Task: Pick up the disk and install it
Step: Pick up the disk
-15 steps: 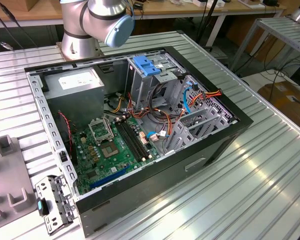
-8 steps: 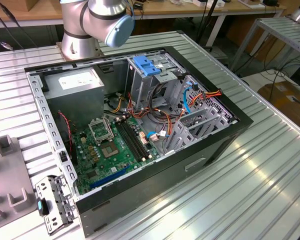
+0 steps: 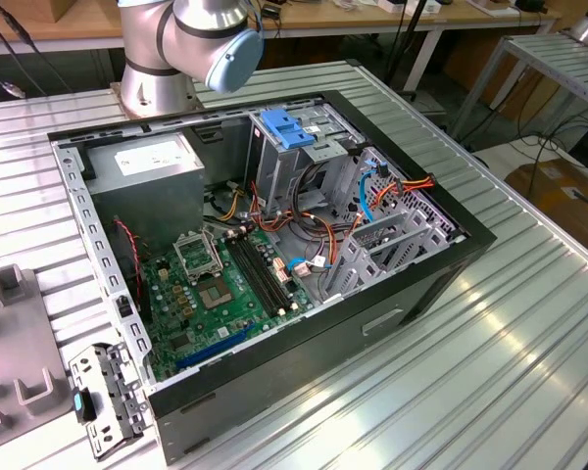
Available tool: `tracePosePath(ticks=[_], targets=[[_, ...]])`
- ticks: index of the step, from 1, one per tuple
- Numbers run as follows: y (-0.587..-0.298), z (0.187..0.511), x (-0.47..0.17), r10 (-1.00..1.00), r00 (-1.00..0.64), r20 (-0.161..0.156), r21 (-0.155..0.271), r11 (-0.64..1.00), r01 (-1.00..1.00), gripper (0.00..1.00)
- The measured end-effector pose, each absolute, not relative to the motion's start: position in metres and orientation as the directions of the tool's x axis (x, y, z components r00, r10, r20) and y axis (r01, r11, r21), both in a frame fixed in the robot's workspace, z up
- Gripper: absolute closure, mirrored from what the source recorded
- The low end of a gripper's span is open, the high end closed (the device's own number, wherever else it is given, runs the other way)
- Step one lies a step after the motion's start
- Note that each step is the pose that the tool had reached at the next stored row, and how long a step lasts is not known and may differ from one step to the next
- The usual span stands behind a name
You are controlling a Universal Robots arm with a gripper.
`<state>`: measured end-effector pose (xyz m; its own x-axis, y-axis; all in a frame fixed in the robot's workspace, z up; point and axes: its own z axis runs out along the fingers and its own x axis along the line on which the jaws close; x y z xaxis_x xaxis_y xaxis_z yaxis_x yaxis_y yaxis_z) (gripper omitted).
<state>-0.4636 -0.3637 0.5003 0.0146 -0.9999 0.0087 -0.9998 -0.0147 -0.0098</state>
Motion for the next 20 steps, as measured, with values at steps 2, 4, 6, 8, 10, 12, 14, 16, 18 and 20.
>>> tracePosePath(ticks=[2,4,6,8,10,12,14,16,18,20], targets=[[-0.364,0.503,-0.464,-1.000,0.015,0.009,-0.010,-0.015,-1.000,0.63],[-0.364,0.508,-0.464,-1.000,0.015,0.009,-0.009,-0.015,-1.000,0.63],[-0.364,0.514,-0.464,-1.000,0.015,0.009,-0.008,-0.015,-1.000,0.63],[-0.364,0.515,-0.464,-1.000,0.015,0.009,-0.008,-0.015,-1.000,0.63],[-0.364,0.515,-0.463,-1.000,0.015,0.009,-0.008,-0.015,-1.000,0.63],[-0.364,0.515,-0.460,-1.000,0.015,0.009,-0.008,-0.015,-1.000,0.63],[-0.364,0.515,-0.456,-1.000,0.015,0.009,-0.008,-0.015,-1.000,0.63],[-0.364,0.515,-0.452,-1.000,0.015,0.009,-0.008,-0.015,-1.000,0.63],[-0.364,0.515,-0.449,-1.000,0.015,0.009,-0.008,-0.015,-1.000,0.63],[-0.364,0.515,-0.447,-1.000,0.015,0.010,-0.008,-0.015,-1.000,0.63]])
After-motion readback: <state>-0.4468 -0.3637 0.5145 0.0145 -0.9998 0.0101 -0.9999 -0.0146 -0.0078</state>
